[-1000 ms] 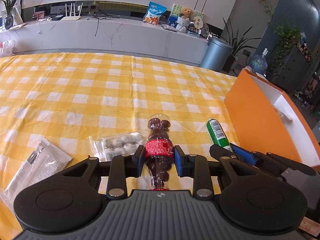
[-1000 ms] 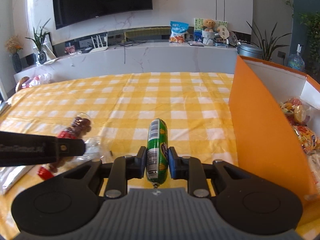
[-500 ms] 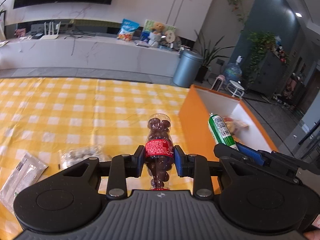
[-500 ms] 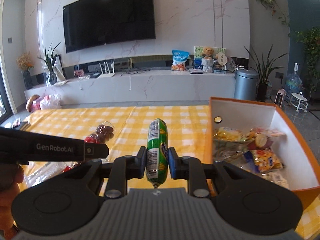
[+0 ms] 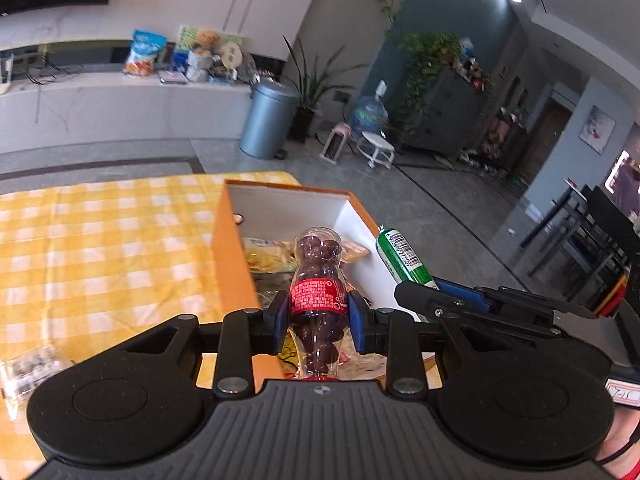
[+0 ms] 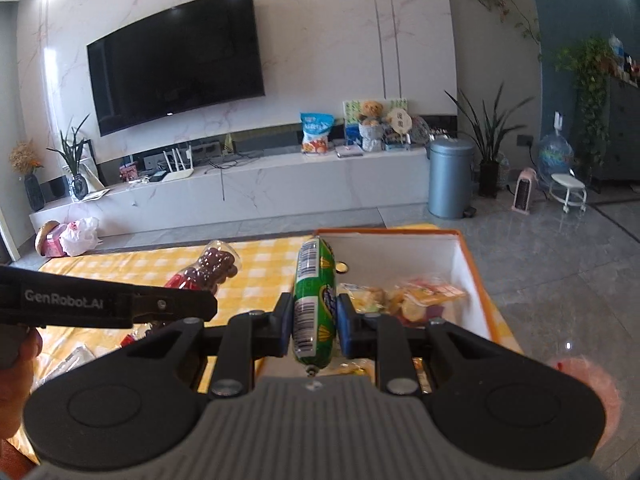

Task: Organize snacks
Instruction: 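Carry the bottle and sausage over the orange box and open both tools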

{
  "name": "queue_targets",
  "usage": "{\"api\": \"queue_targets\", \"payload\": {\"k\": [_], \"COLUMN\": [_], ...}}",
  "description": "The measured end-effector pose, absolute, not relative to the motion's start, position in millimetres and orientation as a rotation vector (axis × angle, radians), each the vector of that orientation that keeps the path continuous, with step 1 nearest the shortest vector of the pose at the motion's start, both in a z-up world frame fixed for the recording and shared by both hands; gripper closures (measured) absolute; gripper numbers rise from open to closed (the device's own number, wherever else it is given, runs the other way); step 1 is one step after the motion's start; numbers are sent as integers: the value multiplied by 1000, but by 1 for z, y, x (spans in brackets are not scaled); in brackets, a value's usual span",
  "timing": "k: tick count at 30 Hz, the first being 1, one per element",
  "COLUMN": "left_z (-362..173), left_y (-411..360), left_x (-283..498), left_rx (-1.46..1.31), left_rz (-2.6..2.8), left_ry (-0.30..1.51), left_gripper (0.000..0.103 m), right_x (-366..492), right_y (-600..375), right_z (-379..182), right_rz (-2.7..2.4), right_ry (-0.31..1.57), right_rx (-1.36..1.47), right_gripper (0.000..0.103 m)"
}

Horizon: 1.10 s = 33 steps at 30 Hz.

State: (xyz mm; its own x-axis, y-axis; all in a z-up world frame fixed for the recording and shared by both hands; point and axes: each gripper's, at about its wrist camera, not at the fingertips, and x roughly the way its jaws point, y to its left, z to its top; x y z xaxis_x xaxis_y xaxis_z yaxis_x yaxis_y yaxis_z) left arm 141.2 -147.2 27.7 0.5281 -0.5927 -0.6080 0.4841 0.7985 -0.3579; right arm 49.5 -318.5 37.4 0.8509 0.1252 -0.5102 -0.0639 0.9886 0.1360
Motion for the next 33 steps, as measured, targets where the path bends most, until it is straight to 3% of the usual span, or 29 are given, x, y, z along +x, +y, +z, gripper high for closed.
{"api": "queue_targets", "payload": {"k": [11,23,33], "left_z": [-7,-54,-63], "left_y": [-217,-262,-267], "left_x": [190,195,192], "left_rx": [59,388,539], "left_rz": [-712,-662,-644], "left_ry": [968,1094,1129], "left_gripper": [69,69,68], "right_x": [97,148,158], "right_y": [-386,-397,-384], "right_z": [4,-49,-65], "right_rz": [75,176,216], "right_ry": [761,1034,1072], "right_rx": [201,195,230], "right_gripper": [82,82,82]}}
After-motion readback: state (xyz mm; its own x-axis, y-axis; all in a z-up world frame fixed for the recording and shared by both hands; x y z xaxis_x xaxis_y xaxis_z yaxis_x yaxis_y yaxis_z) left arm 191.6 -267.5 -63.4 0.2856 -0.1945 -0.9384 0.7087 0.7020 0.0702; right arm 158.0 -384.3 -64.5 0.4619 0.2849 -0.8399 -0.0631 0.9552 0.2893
